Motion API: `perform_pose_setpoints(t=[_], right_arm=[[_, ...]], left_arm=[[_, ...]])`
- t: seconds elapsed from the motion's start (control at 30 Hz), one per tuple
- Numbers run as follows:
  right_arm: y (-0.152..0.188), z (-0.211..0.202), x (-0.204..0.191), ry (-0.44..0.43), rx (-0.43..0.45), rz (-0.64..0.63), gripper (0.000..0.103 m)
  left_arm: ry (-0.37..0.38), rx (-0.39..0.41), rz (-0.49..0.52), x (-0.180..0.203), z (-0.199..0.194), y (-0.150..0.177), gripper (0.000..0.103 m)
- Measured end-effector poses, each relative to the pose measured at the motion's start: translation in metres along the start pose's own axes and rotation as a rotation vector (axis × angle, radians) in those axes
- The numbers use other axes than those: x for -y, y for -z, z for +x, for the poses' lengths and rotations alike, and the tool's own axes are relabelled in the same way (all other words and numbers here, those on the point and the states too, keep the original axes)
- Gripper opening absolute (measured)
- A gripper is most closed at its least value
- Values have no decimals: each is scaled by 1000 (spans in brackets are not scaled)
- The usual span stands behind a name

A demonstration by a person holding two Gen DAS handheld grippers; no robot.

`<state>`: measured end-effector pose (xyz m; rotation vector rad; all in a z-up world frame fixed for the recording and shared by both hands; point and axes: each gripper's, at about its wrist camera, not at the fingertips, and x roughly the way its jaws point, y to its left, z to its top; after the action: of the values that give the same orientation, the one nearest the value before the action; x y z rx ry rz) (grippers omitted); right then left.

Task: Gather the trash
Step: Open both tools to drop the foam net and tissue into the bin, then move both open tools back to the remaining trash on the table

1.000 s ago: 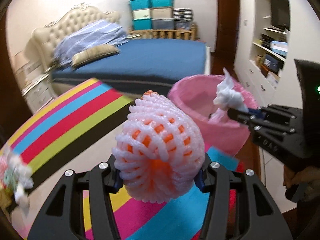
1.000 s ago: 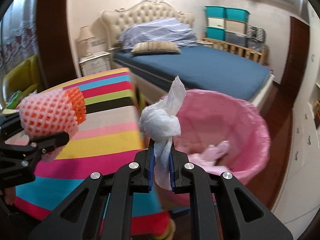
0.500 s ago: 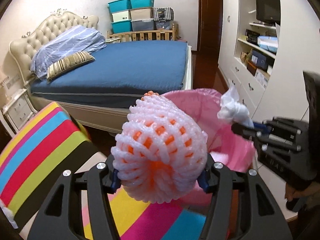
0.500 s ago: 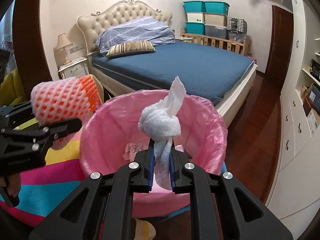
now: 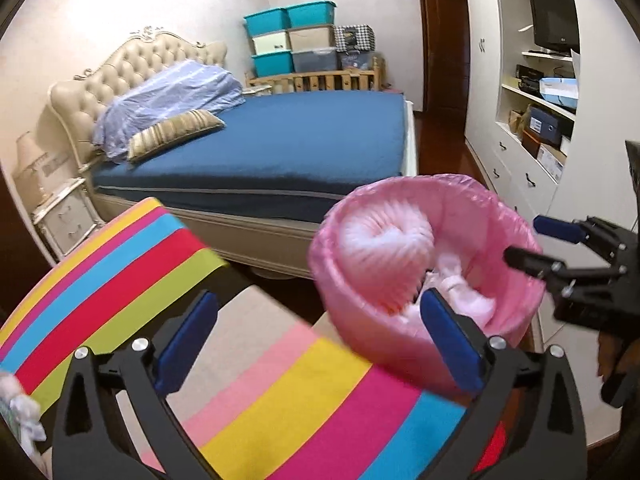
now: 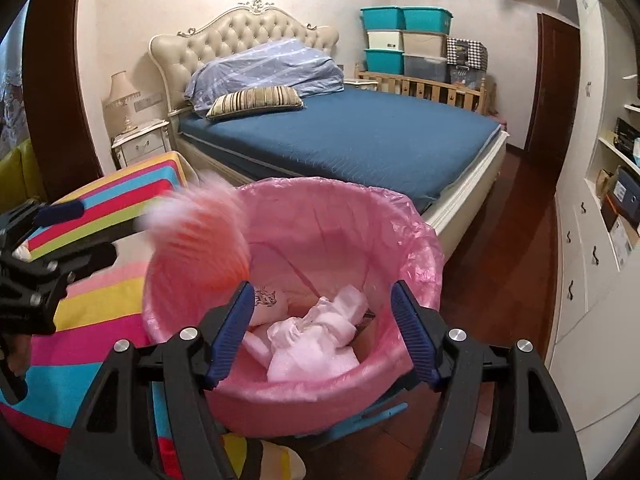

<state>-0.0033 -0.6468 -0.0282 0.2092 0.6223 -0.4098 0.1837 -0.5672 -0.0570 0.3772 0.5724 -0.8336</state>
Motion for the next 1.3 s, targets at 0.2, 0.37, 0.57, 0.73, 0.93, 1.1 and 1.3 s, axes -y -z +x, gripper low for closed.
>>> perform_pose_setpoints(t=[0.2, 0.37, 0.57, 0.73, 0.93, 1.1, 1.3], right_arm=[[1, -20, -21, -21, 22, -13, 68], [4, -28, -56, -95, 20, -50, 70], [11, -19, -130, -226, -32, -138, 74], [17, -13, -204, -351, -81, -211, 74], [28, -15, -301, -441, -96, -353, 74], [29, -11, -368, -501, -127, -425, 74], [31, -3, -433, -550, -182, -499, 74]], left_arm=[[-29, -1, 7, -14, -37, 37, 98], [-92, -24, -10, -45, -68, 75, 98], [-211, -83, -138, -110, -110, 127, 98], [-351, -100, -186, -154, -153, 168, 98], [-490, -103, -316, -217, -215, 214, 98], [-594, -116, -479, -274, -263, 255, 98], [-712, -150, -585, -326, -302, 288, 98]])
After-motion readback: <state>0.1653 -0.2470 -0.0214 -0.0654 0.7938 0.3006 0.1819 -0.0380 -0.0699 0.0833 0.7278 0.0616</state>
